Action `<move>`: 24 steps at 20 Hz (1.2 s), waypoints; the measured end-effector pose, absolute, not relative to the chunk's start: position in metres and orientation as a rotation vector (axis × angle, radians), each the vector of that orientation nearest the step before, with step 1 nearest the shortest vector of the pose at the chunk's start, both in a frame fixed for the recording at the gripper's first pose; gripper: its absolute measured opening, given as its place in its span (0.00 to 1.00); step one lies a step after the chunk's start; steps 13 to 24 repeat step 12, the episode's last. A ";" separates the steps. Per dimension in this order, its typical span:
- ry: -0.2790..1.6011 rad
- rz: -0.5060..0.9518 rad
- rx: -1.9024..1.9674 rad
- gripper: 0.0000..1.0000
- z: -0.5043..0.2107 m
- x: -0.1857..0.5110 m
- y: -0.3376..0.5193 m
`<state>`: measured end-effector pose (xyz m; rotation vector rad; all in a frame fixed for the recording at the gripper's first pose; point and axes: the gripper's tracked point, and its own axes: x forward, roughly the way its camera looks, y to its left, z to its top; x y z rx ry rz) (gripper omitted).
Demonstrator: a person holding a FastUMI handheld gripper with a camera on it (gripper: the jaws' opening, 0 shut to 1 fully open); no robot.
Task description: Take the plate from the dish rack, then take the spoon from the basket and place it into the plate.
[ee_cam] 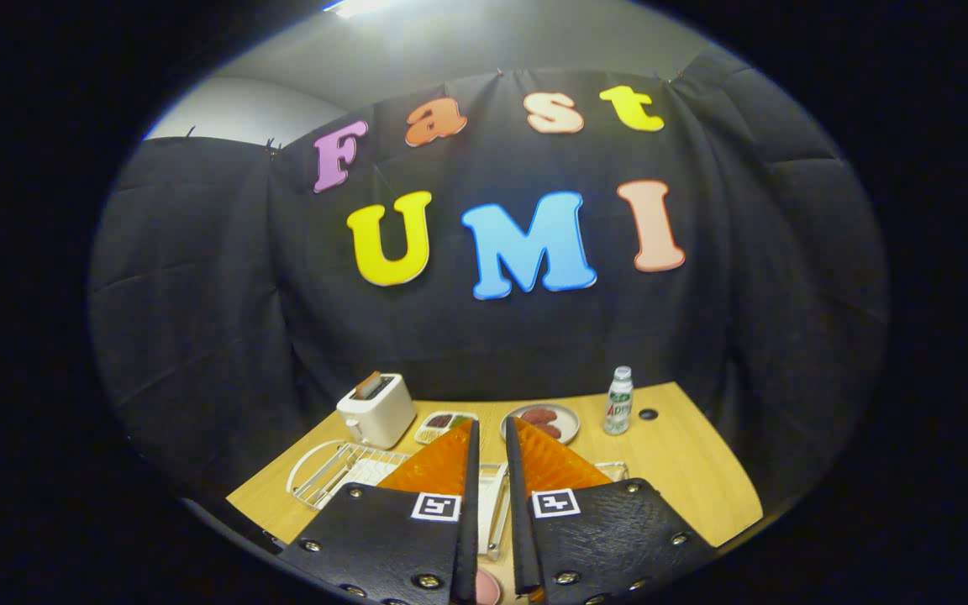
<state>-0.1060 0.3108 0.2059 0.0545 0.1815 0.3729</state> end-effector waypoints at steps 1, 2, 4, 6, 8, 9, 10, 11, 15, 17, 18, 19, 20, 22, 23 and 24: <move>0.142 0.352 0.043 0.17 0.218 -0.101 0.302; 0.116 0.338 0.036 0.16 0.227 -0.099 0.296; 0.060 0.313 0.030 0.16 0.246 -0.094 0.283; 0.027 0.290 0.032 0.16 0.254 -0.083 0.275; 0.012 0.268 0.038 0.16 0.258 -0.078 0.261; 0.011 0.262 0.041 0.16 0.257 -0.076 0.252; 0.012 0.258 0.041 0.16 0.255 -0.074 0.247; 0.015 0.253 0.037 0.16 0.253 -0.073 0.242; 0.013 0.248 0.030 0.16 0.252 -0.070 0.237; 0.013 0.248 0.030 0.16 0.252 -0.070 0.237; 0.013 0.248 0.030 0.16 0.252 -0.070 0.237; 0.013 0.248 0.030 0.16 0.252 -0.070 0.237; 0.013 0.248 0.030 0.16 0.252 -0.070 0.237; 0.013 0.248 0.030 0.16 0.252 -0.070 0.237; 0.013 0.248 0.030 0.16 0.252 -0.070 0.237; 0.013 0.248 0.030 0.16 0.252 -0.070 0.237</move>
